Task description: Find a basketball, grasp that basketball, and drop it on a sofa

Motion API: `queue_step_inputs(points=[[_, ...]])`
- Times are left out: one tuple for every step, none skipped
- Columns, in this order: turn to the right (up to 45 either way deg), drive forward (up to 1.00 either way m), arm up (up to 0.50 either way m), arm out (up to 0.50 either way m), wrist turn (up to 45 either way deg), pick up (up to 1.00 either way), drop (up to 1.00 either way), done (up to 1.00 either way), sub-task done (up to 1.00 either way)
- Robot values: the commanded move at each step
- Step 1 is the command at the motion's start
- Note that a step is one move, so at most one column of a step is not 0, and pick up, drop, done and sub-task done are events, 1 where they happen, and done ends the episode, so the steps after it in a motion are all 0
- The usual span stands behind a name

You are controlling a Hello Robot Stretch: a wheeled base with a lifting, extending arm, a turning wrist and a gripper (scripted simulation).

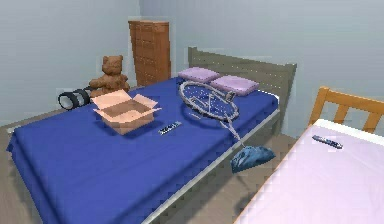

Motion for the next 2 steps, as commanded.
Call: queue_step_inputs(points=[[0.0, 0.00, 0.00, 0.00, 45.0, 0.00, 0.00, 0.00, 0.00], [0.0, 0.00, 0.00, 0.00, 45.0, 0.00, 0.00, 0.00, 0.00]])
